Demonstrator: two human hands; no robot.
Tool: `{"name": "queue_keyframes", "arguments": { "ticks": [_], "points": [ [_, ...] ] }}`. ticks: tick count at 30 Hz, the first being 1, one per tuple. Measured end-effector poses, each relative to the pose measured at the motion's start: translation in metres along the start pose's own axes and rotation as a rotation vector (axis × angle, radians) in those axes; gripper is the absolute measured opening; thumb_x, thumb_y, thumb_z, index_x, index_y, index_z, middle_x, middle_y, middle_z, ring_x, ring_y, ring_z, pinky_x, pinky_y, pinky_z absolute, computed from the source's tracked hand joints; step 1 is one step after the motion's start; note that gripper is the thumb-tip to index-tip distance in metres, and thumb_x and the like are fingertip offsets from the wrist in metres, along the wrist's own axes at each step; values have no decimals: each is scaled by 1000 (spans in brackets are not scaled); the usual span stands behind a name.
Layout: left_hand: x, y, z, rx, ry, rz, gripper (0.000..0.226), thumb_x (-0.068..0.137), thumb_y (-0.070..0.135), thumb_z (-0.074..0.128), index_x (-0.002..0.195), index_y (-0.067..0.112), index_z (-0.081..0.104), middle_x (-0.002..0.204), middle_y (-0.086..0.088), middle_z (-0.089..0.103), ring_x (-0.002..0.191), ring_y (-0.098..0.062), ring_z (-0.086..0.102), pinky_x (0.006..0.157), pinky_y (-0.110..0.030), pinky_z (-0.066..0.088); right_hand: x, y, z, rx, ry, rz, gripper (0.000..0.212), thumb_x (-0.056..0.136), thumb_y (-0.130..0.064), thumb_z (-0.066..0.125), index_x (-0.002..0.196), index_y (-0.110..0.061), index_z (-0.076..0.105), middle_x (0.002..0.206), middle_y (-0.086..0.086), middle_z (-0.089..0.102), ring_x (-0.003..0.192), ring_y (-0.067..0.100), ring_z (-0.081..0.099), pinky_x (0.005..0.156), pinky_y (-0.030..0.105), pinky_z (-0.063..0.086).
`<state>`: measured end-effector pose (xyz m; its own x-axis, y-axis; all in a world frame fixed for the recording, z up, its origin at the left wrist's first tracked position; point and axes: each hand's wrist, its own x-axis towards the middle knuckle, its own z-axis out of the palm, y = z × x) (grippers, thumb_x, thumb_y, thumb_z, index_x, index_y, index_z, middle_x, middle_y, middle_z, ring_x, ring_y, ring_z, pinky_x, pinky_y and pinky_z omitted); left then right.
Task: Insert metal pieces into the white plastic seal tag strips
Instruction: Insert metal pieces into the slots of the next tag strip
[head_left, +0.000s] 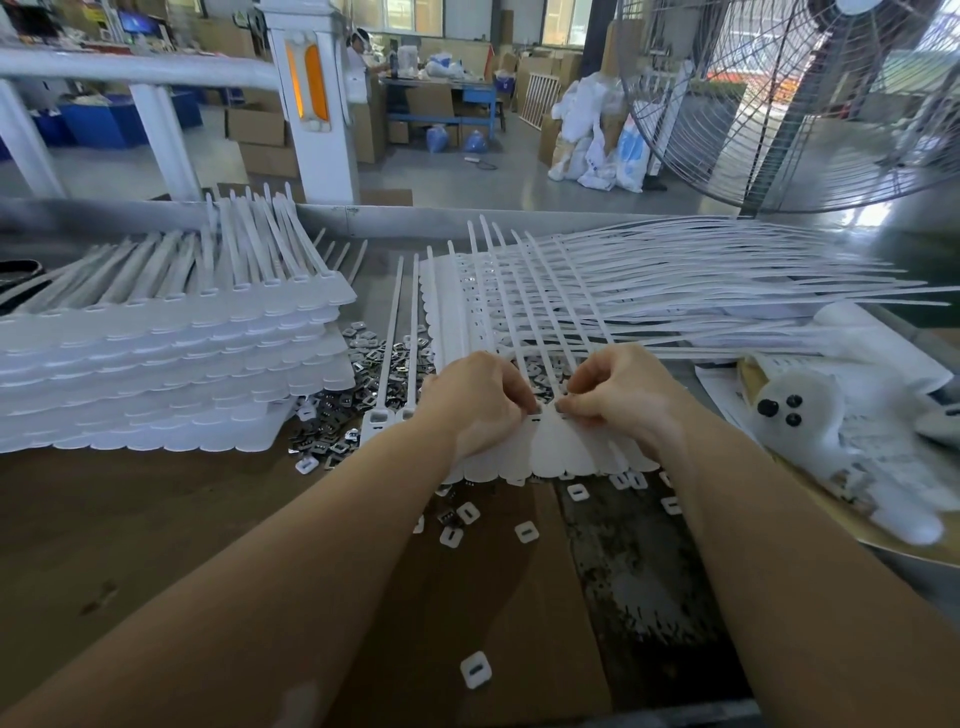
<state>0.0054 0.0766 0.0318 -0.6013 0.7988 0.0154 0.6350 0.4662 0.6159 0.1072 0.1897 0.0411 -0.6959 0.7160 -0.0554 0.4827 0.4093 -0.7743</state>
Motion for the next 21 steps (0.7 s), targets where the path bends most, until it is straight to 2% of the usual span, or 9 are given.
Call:
{"name": "queue_keyframes", "arguments": {
  "ticks": [6, 10, 12, 17, 19, 21],
  "points": [
    [1, 0, 0, -10, 3, -5, 33, 82, 16, 62, 58, 37, 61, 82, 18, 59, 95, -14, 58, 99, -42, 41, -3, 3, -1, 79, -13, 2, 18, 79, -2, 71, 72, -17, 64, 72, 0, 65, 64, 11, 62, 49, 12, 43],
    [1, 0, 1, -8, 12, -8, 33, 83, 18, 63, 57, 38, 61, 80, 18, 58, 89, -12, 57, 95, -42, 44, -5, 5, -1, 61, 13, 7, 29, 78, 7, 57, 71, -20, 66, 79, 1, 66, 79, 15, 63, 62, 18, 49],
    [1, 0, 1, -15, 14, -10, 33, 83, 18, 63, 57, 38, 61, 79, 19, 58, 87, -12, 57, 95, -41, 44, -6, 6, 0, 57, 39, 1, 31, 75, 9, 55, 70, -20, 67, 78, 1, 66, 79, 15, 62, 61, 19, 47],
    [1, -1, 2, -27, 14, -8, 32, 83, 17, 62, 58, 38, 62, 84, 15, 62, 91, -14, 57, 96, -42, 43, -10, 7, 8, -104, 174, -109, 33, 73, 6, 54, 69, -21, 73, 70, -14, 57, 69, -3, 51, 57, 10, 36],
    [1, -2, 2, -34, 14, -13, 31, 83, 18, 62, 59, 37, 63, 88, 13, 64, 92, -15, 58, 97, -41, 43, -13, 8, 11, -162, 198, -167, 34, 73, 6, 51, 73, -18, 75, 73, -9, 58, 65, -1, 52, 56, 11, 37],
    [1, -2, 3, -38, 16, -16, 32, 84, 17, 62, 59, 37, 62, 88, 12, 64, 93, -16, 58, 97, -42, 43, -14, 9, 14, -180, 228, -196, 32, 75, 5, 50, 78, -14, 76, 83, -2, 64, 70, 5, 56, 63, 16, 42]
  ]
}}
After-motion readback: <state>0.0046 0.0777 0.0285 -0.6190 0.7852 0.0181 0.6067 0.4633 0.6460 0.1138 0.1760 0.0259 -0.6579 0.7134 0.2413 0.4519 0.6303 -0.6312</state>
